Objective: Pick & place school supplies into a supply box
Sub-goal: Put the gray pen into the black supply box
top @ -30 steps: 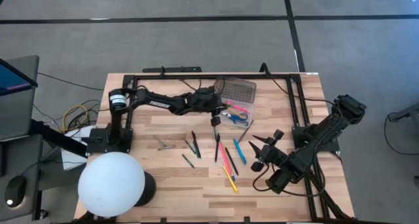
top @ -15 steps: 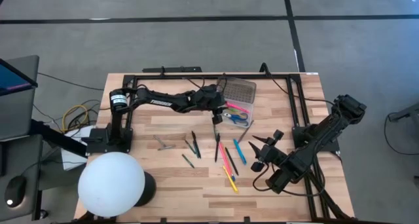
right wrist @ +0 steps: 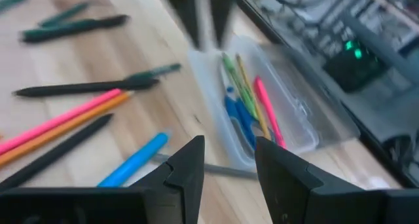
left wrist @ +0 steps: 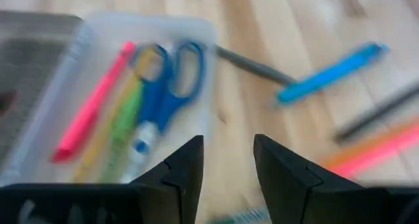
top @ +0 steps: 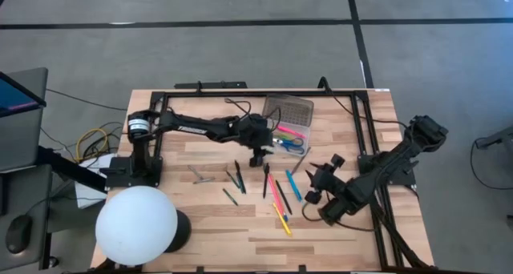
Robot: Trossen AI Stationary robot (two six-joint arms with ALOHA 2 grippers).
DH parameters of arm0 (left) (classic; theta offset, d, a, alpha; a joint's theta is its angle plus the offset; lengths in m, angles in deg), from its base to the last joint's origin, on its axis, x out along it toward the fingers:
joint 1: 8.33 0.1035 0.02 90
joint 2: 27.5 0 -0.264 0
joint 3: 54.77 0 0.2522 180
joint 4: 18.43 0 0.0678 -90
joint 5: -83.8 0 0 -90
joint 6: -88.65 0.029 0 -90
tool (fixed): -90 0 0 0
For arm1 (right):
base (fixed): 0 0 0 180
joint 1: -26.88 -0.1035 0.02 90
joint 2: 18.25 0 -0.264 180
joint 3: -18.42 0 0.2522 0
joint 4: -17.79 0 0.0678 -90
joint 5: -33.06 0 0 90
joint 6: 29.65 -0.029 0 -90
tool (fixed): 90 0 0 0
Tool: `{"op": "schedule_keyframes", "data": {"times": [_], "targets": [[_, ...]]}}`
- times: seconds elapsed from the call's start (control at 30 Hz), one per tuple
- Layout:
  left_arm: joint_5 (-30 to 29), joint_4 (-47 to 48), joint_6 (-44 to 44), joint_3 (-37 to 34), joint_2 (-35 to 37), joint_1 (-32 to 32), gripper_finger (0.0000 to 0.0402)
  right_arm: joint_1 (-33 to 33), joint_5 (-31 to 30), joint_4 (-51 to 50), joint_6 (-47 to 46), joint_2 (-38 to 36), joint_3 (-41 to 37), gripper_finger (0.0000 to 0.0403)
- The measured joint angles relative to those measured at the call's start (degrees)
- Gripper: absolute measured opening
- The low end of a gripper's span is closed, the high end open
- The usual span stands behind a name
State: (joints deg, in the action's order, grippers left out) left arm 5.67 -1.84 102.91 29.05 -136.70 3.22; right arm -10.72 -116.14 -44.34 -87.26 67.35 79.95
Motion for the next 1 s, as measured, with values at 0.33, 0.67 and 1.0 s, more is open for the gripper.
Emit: {"op": "schedule_keyframes", "data": {"times": [0.33,0.67,1.0], "targets": [[-5.0,19.88,0.58,-3.77,12.61,-9.02,0.0126,12.53,8.3,5.41,0.58,0.0,-0.02,0.0127],[-20.44,17.36,-6.76,-19.54,30.39,-16.24,0.0106,23.05,22.57,5.8,5.78,0.0,-0.02,0.0127],[-21.8,15.14,-12.25,-26.2,40.16,-16.84,0.0105,22.85,29.25,19.25,23.18,0.0,-0.02,0.0127]]}}
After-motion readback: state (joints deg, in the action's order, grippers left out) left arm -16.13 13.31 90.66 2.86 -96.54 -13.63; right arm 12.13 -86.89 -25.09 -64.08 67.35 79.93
